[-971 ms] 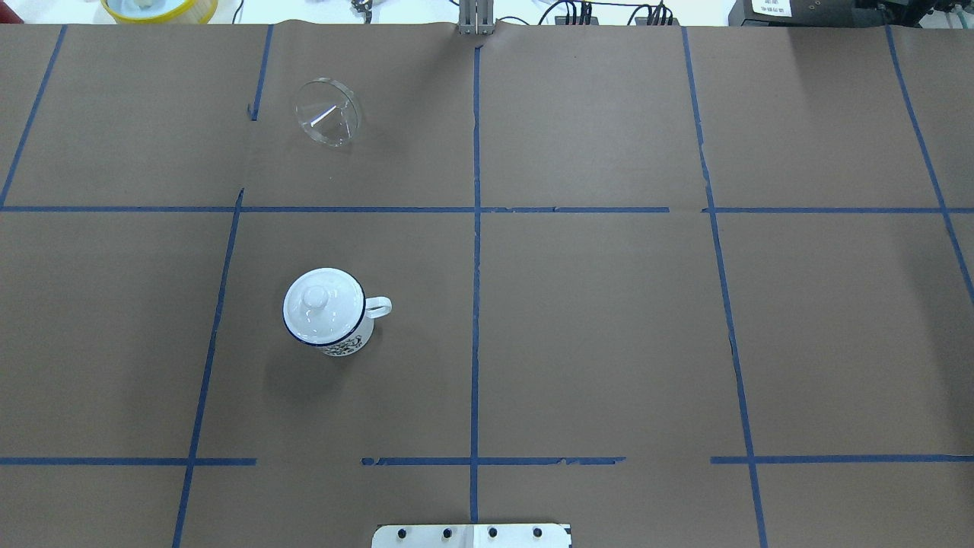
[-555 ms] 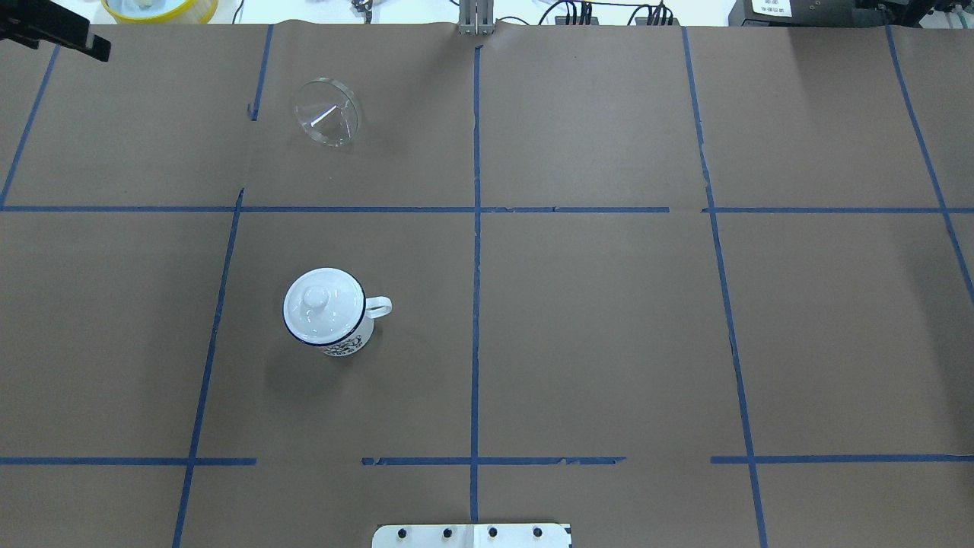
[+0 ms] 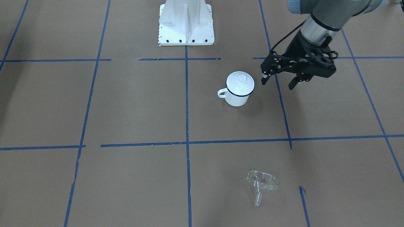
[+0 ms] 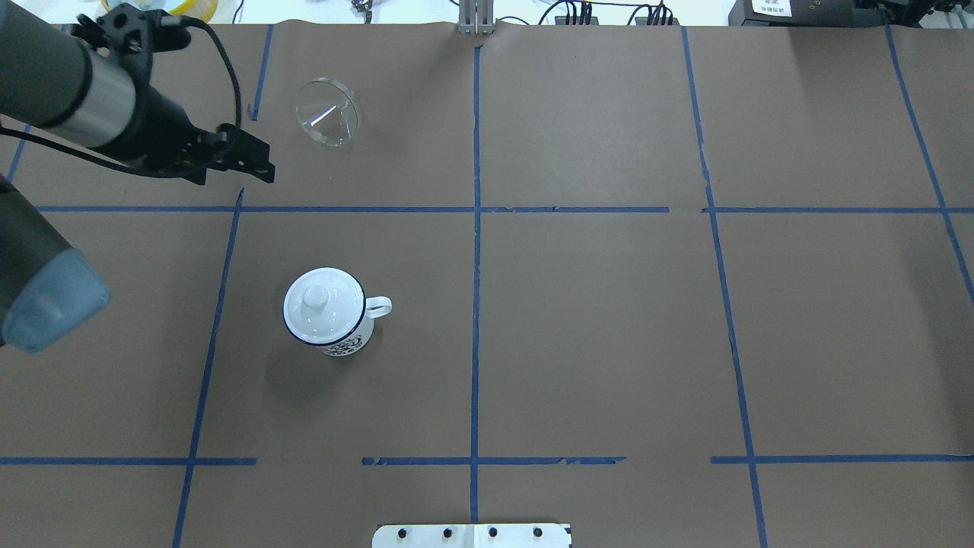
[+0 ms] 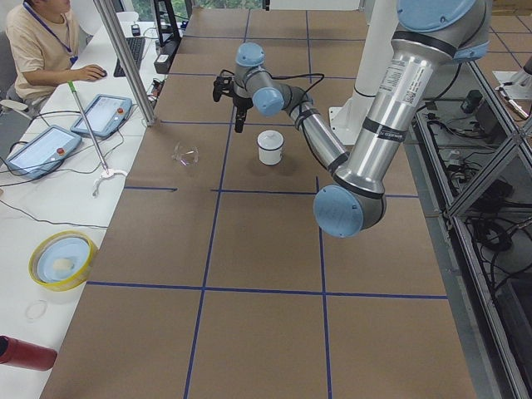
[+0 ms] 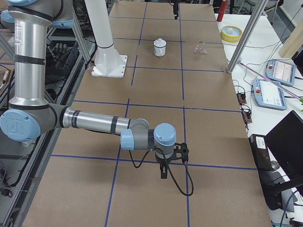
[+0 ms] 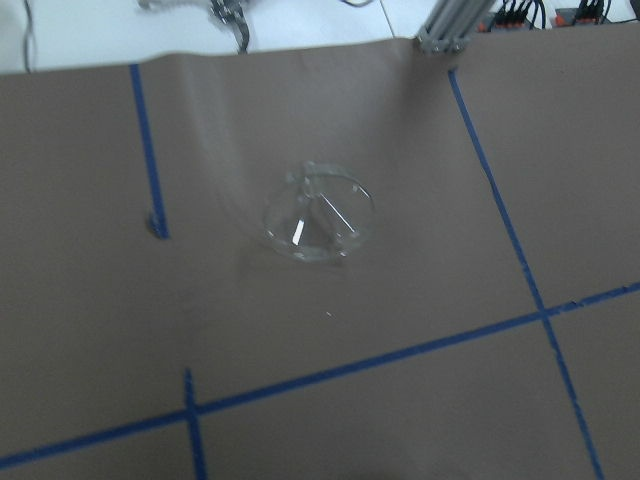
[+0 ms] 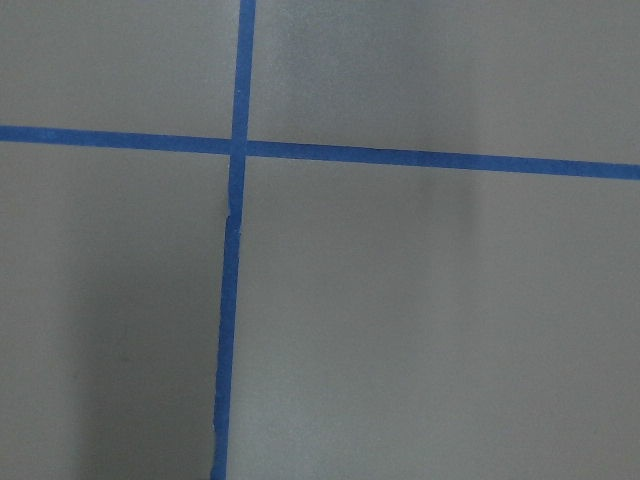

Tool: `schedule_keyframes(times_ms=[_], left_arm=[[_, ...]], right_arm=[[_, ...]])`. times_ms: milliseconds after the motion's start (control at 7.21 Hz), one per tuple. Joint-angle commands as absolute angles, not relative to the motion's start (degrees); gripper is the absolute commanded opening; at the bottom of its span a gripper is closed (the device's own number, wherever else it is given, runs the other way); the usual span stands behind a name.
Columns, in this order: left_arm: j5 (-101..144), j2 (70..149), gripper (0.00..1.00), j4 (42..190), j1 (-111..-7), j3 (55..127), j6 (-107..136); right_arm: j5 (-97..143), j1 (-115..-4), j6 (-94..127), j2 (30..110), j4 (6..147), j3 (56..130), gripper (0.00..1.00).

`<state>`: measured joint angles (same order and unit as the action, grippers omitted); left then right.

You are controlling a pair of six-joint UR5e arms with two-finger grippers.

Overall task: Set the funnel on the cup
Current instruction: 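Move the left gripper over the white lid on the enamel mug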

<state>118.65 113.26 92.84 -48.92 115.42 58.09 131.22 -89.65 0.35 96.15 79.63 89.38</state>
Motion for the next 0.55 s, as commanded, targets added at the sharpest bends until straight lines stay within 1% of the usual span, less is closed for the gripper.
schedule_keyframes(times_ms=[0, 416], left_arm=[[111.90, 115.66, 1.00, 86.49, -41.07, 115.93, 66.67], [107.58, 115.75, 0.99, 86.40, -36.22, 114.88, 70.30]], right_arm=[[131.22, -89.65, 0.35, 96.15, 79.63, 89.38, 1.00], [131.22, -89.65, 0.35, 96.15, 79.63, 89.38, 1.00]])
